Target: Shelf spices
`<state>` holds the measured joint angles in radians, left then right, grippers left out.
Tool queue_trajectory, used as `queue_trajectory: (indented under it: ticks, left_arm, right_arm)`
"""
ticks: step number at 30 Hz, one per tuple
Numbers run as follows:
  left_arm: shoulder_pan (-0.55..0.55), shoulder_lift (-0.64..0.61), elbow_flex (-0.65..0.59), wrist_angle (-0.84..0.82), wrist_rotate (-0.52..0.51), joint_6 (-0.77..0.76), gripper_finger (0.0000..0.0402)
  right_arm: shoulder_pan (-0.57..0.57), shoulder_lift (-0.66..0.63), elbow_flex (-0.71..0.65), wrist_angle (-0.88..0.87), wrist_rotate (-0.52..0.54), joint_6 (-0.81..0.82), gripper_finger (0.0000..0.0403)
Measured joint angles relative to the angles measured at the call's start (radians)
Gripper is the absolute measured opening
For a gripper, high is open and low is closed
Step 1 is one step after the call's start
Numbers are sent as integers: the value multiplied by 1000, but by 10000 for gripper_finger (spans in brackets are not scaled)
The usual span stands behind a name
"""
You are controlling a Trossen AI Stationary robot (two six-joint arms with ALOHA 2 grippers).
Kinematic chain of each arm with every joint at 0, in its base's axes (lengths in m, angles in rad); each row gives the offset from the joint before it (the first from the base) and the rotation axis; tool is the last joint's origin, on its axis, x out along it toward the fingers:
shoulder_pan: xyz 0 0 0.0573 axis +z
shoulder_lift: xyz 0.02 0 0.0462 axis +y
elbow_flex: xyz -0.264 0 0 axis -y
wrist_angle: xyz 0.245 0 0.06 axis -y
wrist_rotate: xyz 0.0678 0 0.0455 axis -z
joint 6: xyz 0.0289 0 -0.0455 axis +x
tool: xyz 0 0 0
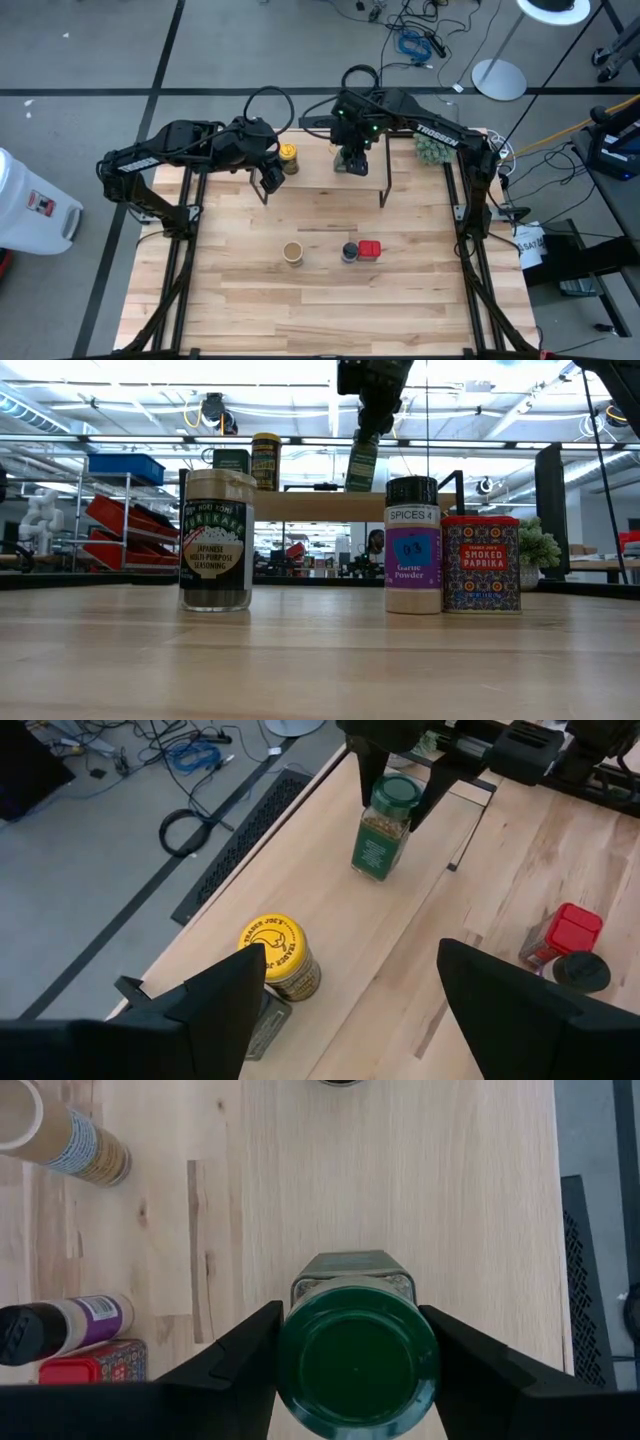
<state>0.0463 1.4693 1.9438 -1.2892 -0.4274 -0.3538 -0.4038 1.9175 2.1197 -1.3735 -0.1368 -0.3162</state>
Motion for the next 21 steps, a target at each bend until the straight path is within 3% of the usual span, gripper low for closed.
queue_trajectory:
  ticks: [14,21]
  left_arm:
    - [0,0,0,0,1,-4,303]
    - [0,0,0,0,103,-8,303]
  right_arm:
    - [-1,0,0,-6,0,-15,207]
    - [-1,0,0,22,11,-26,231]
